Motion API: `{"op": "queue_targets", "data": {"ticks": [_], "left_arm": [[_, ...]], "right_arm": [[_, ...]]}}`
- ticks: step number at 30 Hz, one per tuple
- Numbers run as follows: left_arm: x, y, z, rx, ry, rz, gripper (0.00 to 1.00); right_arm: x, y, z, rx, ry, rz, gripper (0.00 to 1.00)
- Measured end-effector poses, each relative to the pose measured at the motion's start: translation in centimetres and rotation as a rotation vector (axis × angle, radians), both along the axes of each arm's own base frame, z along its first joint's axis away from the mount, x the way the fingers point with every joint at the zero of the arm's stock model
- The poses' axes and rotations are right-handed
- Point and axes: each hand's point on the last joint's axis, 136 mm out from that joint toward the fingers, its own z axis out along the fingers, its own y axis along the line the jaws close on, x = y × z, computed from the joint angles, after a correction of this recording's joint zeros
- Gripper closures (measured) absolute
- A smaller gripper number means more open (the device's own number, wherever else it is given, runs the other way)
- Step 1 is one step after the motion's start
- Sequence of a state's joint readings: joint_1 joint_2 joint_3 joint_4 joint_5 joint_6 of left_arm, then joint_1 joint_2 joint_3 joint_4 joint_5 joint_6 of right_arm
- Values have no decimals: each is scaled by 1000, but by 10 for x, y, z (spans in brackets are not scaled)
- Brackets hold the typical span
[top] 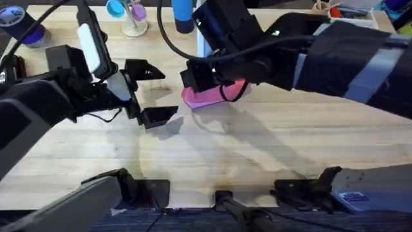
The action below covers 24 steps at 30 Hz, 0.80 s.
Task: Unzip the bag, pick up the pens from the table one at a time and place them inside, then zip the bag closed.
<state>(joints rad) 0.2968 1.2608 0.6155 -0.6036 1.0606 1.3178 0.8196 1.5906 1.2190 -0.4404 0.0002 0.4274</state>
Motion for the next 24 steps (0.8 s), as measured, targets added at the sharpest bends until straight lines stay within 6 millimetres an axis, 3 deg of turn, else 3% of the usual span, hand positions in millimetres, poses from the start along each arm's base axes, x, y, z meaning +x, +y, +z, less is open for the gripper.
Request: {"op": "queue_targets", "data": {"ticks": [8,17,24], "left_arm": [[14,-26,-15,-86,-28,-122,2],[19,-38,-18,-154,-62,-179,1],[21,-46,-15,-176,-96,-216,69]], "right_arm": [[0,0,0,1,-1,0,971],[0,0,0,2,-2,0,971],[0,1,1,3,-2,0,971]]}}
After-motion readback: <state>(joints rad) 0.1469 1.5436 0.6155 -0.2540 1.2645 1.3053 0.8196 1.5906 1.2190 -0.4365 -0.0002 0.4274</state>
